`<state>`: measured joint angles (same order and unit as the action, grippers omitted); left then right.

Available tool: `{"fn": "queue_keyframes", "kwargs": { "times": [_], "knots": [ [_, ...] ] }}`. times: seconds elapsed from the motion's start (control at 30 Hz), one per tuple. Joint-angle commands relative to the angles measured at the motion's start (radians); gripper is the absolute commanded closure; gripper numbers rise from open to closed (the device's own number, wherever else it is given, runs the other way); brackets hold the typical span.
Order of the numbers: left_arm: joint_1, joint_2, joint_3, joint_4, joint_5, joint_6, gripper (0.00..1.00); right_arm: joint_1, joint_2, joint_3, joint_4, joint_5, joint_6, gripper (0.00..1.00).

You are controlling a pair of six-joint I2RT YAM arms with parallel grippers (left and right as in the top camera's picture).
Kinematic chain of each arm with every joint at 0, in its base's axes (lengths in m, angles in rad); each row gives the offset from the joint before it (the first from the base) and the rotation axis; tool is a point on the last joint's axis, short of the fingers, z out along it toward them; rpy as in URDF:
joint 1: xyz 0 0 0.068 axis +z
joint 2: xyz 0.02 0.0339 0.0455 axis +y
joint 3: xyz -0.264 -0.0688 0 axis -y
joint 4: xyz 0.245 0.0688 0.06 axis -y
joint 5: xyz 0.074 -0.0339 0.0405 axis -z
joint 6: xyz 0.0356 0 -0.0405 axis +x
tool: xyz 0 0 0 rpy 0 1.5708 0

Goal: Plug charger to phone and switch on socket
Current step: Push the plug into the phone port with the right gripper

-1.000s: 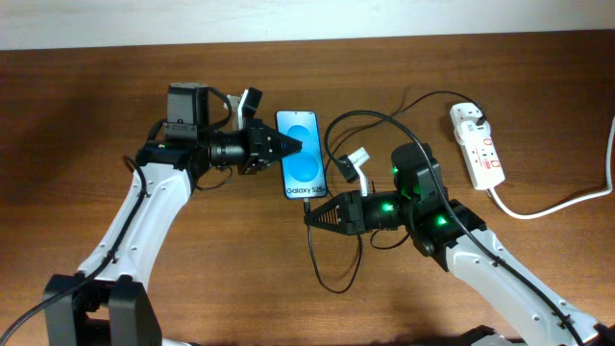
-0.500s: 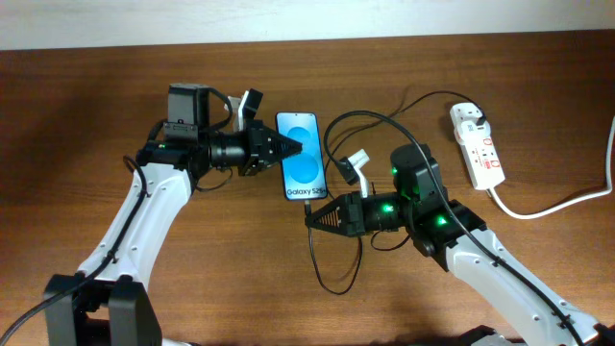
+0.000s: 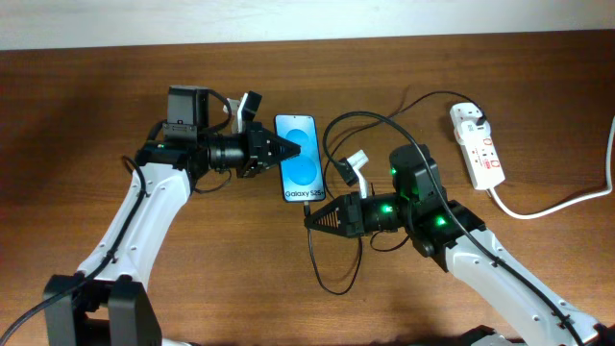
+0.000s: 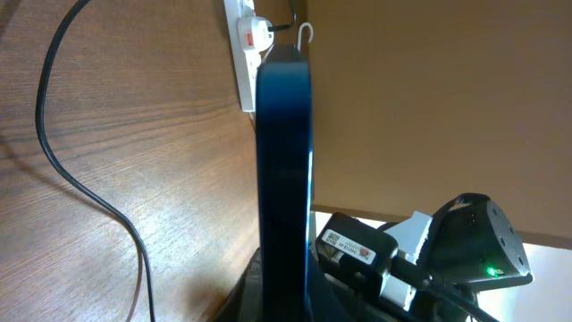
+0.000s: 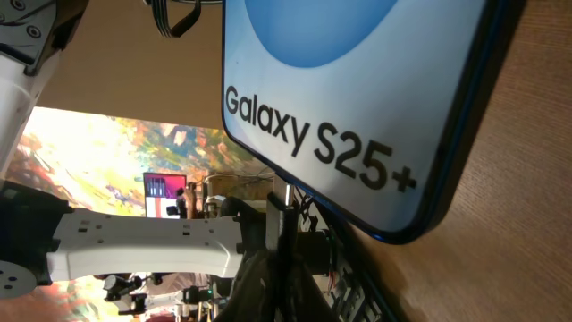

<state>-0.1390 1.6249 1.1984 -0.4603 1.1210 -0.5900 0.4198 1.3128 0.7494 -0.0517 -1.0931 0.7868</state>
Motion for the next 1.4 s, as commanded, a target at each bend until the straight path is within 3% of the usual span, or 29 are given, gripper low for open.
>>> {"fn": "queue_keyframes", "kwargs": {
  "times": [0.0, 1.37],
  "knots": [
    [-0.003, -0.019, 0.008, 0.003, 0.04, 0.02, 1.0, 0.0, 0.002, 0.002, -0.013, -0.014, 0.0, 0.96],
    [-0.038, -0.019, 0.008, 0.002, 0.041, 0.039, 1.0, 0.0, 0.003, 0.002, 0.008, 0.055, 0.0, 0.94]
  ]
}}
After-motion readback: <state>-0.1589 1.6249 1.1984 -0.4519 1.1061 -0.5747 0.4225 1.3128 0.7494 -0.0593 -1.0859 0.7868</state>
